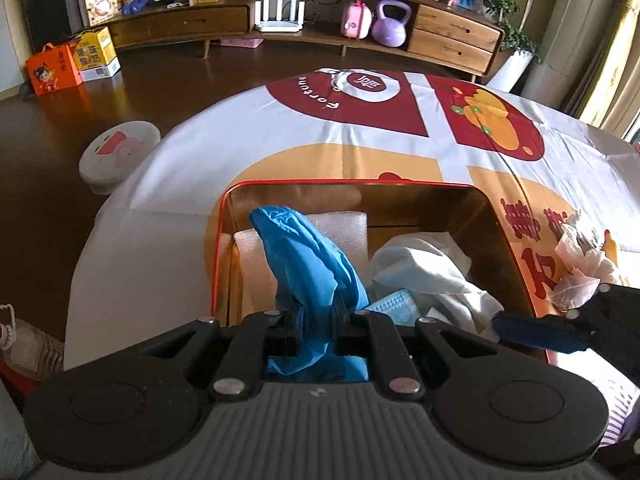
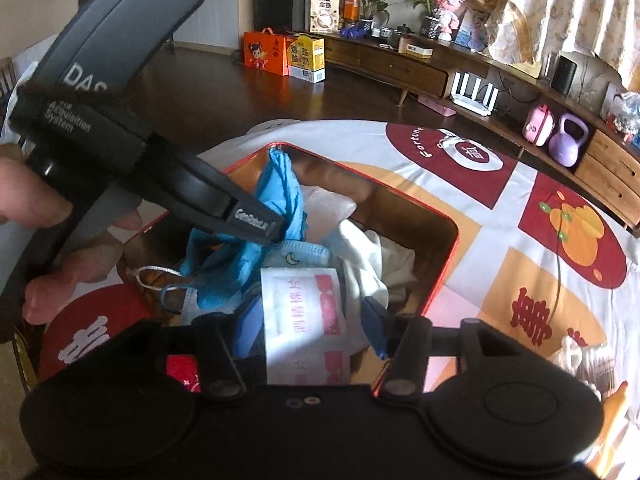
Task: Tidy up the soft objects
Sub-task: 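Open both tools to drop the glove and packet into the box, then move both tools back toward the remaining items on the table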
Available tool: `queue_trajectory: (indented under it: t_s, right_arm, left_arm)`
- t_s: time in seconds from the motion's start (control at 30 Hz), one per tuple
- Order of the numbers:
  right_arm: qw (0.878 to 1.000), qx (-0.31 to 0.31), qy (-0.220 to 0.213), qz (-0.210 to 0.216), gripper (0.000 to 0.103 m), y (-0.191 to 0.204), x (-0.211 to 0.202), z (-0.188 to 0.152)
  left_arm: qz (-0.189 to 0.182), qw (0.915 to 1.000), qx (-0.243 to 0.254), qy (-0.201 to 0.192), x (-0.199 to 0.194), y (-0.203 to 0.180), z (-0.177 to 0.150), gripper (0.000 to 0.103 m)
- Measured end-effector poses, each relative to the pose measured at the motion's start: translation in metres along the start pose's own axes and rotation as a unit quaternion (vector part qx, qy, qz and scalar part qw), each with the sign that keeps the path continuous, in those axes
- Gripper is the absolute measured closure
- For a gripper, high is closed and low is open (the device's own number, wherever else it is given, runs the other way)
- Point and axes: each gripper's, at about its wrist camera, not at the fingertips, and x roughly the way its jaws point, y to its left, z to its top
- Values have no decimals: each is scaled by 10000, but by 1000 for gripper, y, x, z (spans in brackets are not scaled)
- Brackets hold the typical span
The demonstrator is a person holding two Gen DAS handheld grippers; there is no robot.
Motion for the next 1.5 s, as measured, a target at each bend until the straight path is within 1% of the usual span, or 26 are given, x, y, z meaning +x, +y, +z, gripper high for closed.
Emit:
queue_trajectory:
  t_s: [0.13, 0.27, 0.33, 0.37, 0.43, 0.47, 0.53, 0.67, 0.73, 0.9, 1.0, 1.07, 1.2, 1.27, 1.33, 1.43, 1.5]
  right_arm:
    - [10000, 68, -50, -4, 41, -4, -6, -1]
    - [9998, 193, -90, 28, 40, -10, -12, -2]
    - [9997, 226, -112, 27, 39, -12, -16, -3]
    - [9996, 246, -127, 28, 39, -12, -18, -3]
    - [9994, 294, -153, 40, 39, -13, -22, -3]
    - [9994, 313, -167, 39, 39, -14, -24, -3]
    - [9992, 338, -197, 39, 38, -15, -29, -4]
    - [9988, 404, -286, 68, 33, -17, -41, -6]
    - [9983, 468, -345, 101, 31, -19, -49, -7]
    - [9976, 526, -437, 120, 31, -21, -67, -10]
    - [9970, 562, -507, 160, 27, -21, -80, -13]
    - [9963, 606, -575, 219, 22, -23, -89, -16]
    - [9948, 715, -681, 241, 20, -29, -107, -20]
    - [9938, 806, -737, 217, 18, -34, -117, -23]
    - [9926, 894, -805, 186, 18, -38, -126, -26]
    - [9905, 1009, -926, 130, 16, -44, -139, -31]
    - [9889, 1092, -1001, 124, 15, -49, -148, -35]
  left_arm:
    - [-2, 10000, -8, -33, -5, 0, -2, 90]
    - [11, 10000, -2, -61, -10, 0, -3, 85]
    - [-35, 10000, -27, -86, -13, 0, -5, 74]
    - [-47, 9999, -17, -107, -15, -1, -5, 71]
    - [-56, 9999, -11, -144, -19, -1, -6, 44]
    - [-50, 9998, -18, -192, -22, -1, -7, 41]
    - [-70, 9996, -34, -261, -28, -2, -7, 40]
    - [-71, 9993, -49, -355, -40, -5, -8, 40]
    - [-64, 9992, -45, -403, -47, -8, -8, 40]
    - [-36, 9985, 1, -545, -65, -17, -11, 40]
    - [-8, 9978, 83, -652, -77, -25, -16, 40]
    - [16, 9973, 115, -729, -85, -30, -19, 40]
    - [-9, 9959, 101, -903, -104, -38, -26, 40]
    - [-5, 9950, 115, -994, -113, -44, -30, 38]
    - [-7, 9940, 96, -1088, -123, -49, -35, 34]
    - [-80, 9929, 0, -1188, -135, -58, -42, 33]
    - [-84, 9919, 37, -1269, -143, -66, -47, 33]
